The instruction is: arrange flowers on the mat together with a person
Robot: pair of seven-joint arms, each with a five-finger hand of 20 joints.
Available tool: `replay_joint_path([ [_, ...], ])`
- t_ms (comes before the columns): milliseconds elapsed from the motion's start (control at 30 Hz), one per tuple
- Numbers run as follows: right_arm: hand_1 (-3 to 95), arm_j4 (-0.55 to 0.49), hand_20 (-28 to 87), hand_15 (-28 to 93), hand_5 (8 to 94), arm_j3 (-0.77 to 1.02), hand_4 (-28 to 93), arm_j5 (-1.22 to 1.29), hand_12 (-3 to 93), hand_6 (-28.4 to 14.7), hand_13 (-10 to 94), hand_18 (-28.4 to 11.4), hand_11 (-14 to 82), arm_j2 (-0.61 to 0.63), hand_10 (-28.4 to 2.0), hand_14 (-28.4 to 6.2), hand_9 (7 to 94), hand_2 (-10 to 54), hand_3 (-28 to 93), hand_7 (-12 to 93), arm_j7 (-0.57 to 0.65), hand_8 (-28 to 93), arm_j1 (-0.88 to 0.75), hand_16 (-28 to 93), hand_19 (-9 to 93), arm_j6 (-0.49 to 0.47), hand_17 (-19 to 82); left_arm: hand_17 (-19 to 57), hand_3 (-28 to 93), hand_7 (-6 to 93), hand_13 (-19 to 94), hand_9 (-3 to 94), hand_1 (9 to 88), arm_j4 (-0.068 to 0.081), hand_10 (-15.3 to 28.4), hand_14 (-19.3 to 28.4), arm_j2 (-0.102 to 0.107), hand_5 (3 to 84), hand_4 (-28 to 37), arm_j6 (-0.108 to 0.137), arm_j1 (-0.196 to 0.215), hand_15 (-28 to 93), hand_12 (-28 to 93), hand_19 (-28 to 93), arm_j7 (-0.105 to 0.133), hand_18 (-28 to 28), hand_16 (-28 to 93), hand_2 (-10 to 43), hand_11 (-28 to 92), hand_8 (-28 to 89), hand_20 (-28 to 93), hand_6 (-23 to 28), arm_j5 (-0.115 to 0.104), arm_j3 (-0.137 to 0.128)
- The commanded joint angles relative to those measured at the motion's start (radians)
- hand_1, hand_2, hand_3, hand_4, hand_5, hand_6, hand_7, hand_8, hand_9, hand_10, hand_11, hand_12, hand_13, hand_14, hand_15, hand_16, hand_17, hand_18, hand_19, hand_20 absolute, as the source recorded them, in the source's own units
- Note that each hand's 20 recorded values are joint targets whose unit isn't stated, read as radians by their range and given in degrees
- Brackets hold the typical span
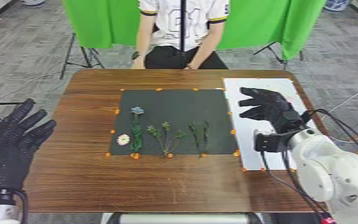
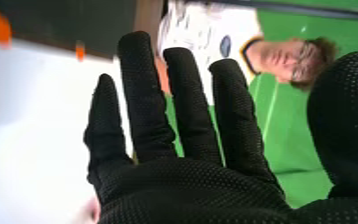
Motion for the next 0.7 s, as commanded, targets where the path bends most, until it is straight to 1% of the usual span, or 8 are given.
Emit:
replay_joint_path([
  [33, 26.0, -0.005, 23, 51, 47.3, -0.051, -27, -0.194, 14.1, 2.3, 44, -24.9, 13.4, 0.068, -14.5, -18.3, 51.6, -0.8, 73, 13, 0.130, -12, 0.063, 11, 57, 0.135, 5, -7.8, 76, 10.0, 20, 29.4, 20.8, -0.001, 14.5, 21.2, -0.009, 33.1, -25.0, 0.000, 0.006, 42, 12, 42, -0.021, 19.5, -4, 6.4, 17, -8, 19, 5.7, 0.013, 0.002],
  [67, 26.0, -0.001, 23, 51, 47.2, -0.060, -27, -0.230, 14.0, 2.3, 45, -24.9, 13.3, 0.076, -14.5, -18.2, 51.5, -0.8, 73, 13, 0.150, -12, 0.071, 11, 58, 0.148, 6, -7.9, 76, 10.0, 20, 29.4, 20.9, -0.002, 14.6, 21.2, -0.005, 33.1, -25.1, 0.004, 0.010, 42, 12, 42, -0.011, 19.6, -4, 6.5, 17, -8, 19, 5.6, 0.008, 0.003],
  [167, 26.6, 0.008, 23, 52, 46.9, -0.071, -27, -0.318, 14.0, 2.1, 45, -25.2, 12.7, 0.104, -14.7, -18.1, 50.5, -1.0, 72, 13, 0.209, -12, 0.085, 10, 58, 0.171, 6, -7.8, 76, 10.0, 20, 29.4, 20.9, -0.003, 14.6, 21.2, -0.021, 33.1, -25.0, -0.004, 0.001, 42, 12, 42, -0.031, 19.5, -4, 6.5, 17, -8, 19, 5.7, 0.026, 0.004],
  [300, 27.1, 0.033, 23, 53, 46.5, -0.115, -26, -0.470, 13.9, 1.9, 47, -25.3, 12.0, 0.137, -15.1, -18.3, 49.5, -1.2, 72, 13, 0.314, -12, 0.133, 10, 60, 0.200, 8, -7.8, 76, 10.0, 20, 29.4, 20.9, -0.004, 14.6, 21.1, -0.007, 33.2, -25.1, 0.005, 0.010, 42, 12, 42, -0.008, 19.5, -4, 6.5, 17, -8, 19, 5.7, 0.012, 0.006],
  [367, 27.3, 0.048, 22, 53, 46.5, -0.148, -26, -0.542, 14.0, 1.7, 47, -25.4, 11.8, 0.151, -15.1, -18.4, 49.5, -1.4, 72, 13, 0.370, -12, 0.164, 10, 61, 0.210, 9, -7.8, 76, 10.1, 20, 29.5, 20.9, -0.004, 14.6, 21.2, -0.012, 33.1, -25.1, 0.002, 0.006, 42, 12, 42, -0.012, 19.5, -4, 6.6, 17, -8, 19, 5.8, 0.018, 0.009],
  [433, 27.6, 0.065, 22, 53, 46.7, -0.177, -26, -0.600, 14.1, 1.5, 48, -25.5, 11.7, 0.160, -15.4, -18.3, 49.4, -1.5, 72, 13, 0.426, -12, 0.198, 10, 62, 0.195, 10, -7.8, 76, 10.0, 20, 29.5, 20.9, -0.004, 14.6, 21.2, -0.014, 33.2, -25.1, 0.002, 0.004, 43, 12, 42, -0.015, 19.5, -4, 6.6, 18, -8, 19, 5.7, 0.019, 0.009],
  [467, 27.6, 0.075, 21, 53, 46.8, -0.194, -26, -0.630, 14.1, 1.4, 48, -25.6, 11.6, 0.166, -15.5, -18.3, 49.3, -1.5, 72, 13, 0.452, -12, 0.215, 10, 62, 0.188, 10, -7.8, 76, 10.1, 20, 29.5, 20.9, -0.004, 14.6, 21.2, -0.034, 33.2, -25.0, -0.006, -0.007, 42, 12, 42, -0.035, 19.5, -4, 6.6, 18, -8, 19, 5.8, 0.038, 0.011],
  [700, 29.1, 0.163, 20, 56, 47.1, -0.342, -25, -0.796, 14.0, 0.3, 50, -26.1, 10.9, 0.198, -16.4, -18.6, 48.0, -2.7, 72, 12, 0.621, -12, 0.364, 9, 66, 0.115, 13, -7.9, 76, 10.1, 20, 29.4, 20.9, -0.004, 14.5, 21.2, -0.030, 33.2, -25.0, -0.002, -0.010, 42, 12, 42, -0.027, 19.5, -4, 6.5, 18, -8, 19, 5.8, 0.035, 0.016],
])
